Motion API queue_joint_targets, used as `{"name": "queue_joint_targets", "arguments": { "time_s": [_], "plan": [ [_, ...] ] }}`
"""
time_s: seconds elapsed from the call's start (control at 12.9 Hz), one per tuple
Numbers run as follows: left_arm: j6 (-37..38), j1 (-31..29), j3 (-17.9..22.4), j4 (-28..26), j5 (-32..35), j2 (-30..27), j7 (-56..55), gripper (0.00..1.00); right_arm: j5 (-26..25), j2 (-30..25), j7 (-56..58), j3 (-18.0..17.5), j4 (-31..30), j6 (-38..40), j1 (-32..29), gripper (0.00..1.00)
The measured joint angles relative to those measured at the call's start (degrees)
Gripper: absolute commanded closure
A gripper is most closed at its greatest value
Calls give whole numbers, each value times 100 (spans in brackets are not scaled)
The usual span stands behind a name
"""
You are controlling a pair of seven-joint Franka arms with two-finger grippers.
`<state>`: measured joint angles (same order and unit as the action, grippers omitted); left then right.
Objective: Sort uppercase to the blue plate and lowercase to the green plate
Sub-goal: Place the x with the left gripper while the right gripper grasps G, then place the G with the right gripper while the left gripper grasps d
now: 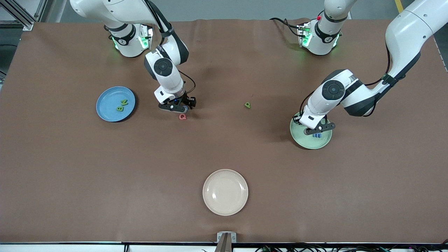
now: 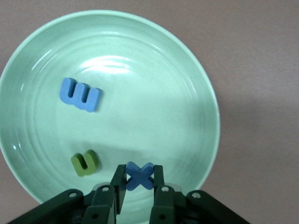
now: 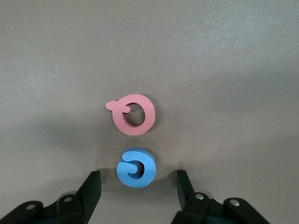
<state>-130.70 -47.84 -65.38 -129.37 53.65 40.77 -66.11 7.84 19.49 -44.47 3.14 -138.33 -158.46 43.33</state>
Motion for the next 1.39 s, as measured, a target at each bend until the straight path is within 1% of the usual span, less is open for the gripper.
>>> {"name": "queue_joint_targets", "arguments": {
  "time_s": [0.08,0.15,0.23,0.31,0.39,0.46,0.62,0.7,0.77,0.93,1.08,1.16,1.31,1.39],
  "plan": [
    [-42,1,54,-33,94,6,0,84,-1,7,0,2,1,0,0,31],
    [-86,0,130,-72,157,13,0,82,-3,31,0,8,13,2,0,36],
    [-97,-1,154,-85,165,19,0,82,-3,33,0,16,19,8,0,36],
    [-101,0,158,-90,168,23,0,77,-4,37,0,18,35,9,0,37],
    [-104,1,158,-94,168,23,0,69,-4,39,0,21,56,11,0,39],
    [-107,2,158,-99,168,23,0,46,-4,46,1,22,77,11,0,42],
    [-110,3,158,-107,170,23,0,15,-4,71,2,25,125,14,0,47],
    [-110,3,158,-109,173,23,0,5,-4,75,3,26,136,19,0,52],
    [-112,3,154,-109,176,23,0,1,-5,74,3,33,141,26,0,59],
    [-125,0,67,-109,177,24,-1,1,-6,72,3,48,149,45,0,72],
    [-111,1,-213,-108,158,25,-101,1,-5,44,0,51,174,67,0,92],
    [-73,17,-371,-106,107,24,-227,1,-5,63,0,55,178,66,-2,98],
    [33,193,-588,-76,-112,22,-527,1,-5,63,2,61,184,76,-12,100],
    [82,410,-620,-21,-241,23,-745,1,-5,62,40,75,196,130,-47,100]
  ]
}}
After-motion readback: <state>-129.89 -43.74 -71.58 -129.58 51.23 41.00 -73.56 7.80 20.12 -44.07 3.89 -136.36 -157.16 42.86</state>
